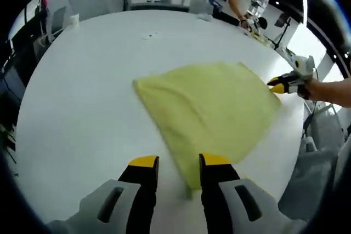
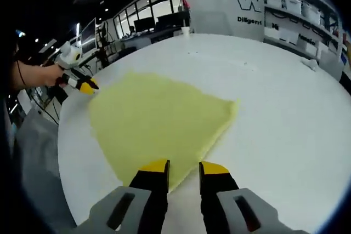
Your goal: Fold the garment on the visible template until the final outline fits inside the template.
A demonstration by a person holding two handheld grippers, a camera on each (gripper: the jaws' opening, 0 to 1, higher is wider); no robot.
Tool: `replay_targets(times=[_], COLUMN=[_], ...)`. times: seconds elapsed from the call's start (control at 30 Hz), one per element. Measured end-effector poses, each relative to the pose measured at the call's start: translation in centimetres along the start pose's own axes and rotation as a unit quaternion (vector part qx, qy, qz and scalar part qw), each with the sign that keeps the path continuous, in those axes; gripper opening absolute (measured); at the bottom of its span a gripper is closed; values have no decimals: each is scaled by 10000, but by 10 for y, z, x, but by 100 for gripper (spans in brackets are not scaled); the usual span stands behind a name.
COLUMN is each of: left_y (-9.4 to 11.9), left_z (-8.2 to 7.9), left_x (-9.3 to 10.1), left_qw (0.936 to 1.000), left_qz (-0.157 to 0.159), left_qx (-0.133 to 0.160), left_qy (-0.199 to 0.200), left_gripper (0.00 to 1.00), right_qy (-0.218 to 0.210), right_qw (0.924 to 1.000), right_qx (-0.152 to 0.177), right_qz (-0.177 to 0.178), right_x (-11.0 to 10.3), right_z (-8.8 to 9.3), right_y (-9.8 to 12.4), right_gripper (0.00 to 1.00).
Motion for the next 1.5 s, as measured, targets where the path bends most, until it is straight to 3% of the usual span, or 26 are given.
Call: replay_targets(times=[0.33,0.43,0.57,0.6,0.73,0.8,0.9,1.1,1.23,1.3,1.5], left_y=[6,3,1,1,0,0,0,-2,-2,-2,0], left_z=[23,28,30,31,32,33,34,37,39,40,43], left_x=[13,16,16,17,16,16,15,5,3,2,2], left_qw=[9996,9992,9961,9961,9963,9957,9932,9943,9950,9955,9968], left_qz=[261,333,244,266,260,314,378,513,602,629,620], left_qx=[-58,-53,73,64,42,88,158,168,186,211,124], left_qy=[-47,-195,-844,-834,-823,-865,-1087,-914,-775,-684,-492], left_gripper=[34,28,10,6,5,4,3,3,3,3,5], right_qy=[-284,-333,-353,-384,-465,-430,-351,-393,-429,-720,-564], right_qw=[9995,9993,9991,9989,9983,9984,9986,9979,9973,9956,9958], right_qx=[161,167,23,-48,-150,-132,-79,5,-116,-5,-215], right_qz=[-25,-97,-254,-282,-302,-332,-399,-515,-586,-598,-691], right_x=[-18,-20,-27,-28,-29,-30,-28,-25,-25,-25,-29], right_z=[15,17,24,27,37,39,39,44,49,52,53], right_y=[14,12,7,6,5,7,8,14,14,17,19], right_gripper=[17,18,16,16,11,3,0,0,0,0,0])
Point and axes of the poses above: the point that each gripper's makers call its tool centre point, and the gripper's own axes: y roughly backward along the fingers, x roughly to its right, z roughly out of its underside, the point moved 9 cm from there along y, roughly backward along the fingers, and after that the axes turned 15 degrees about -z, right-handed, at the moved point
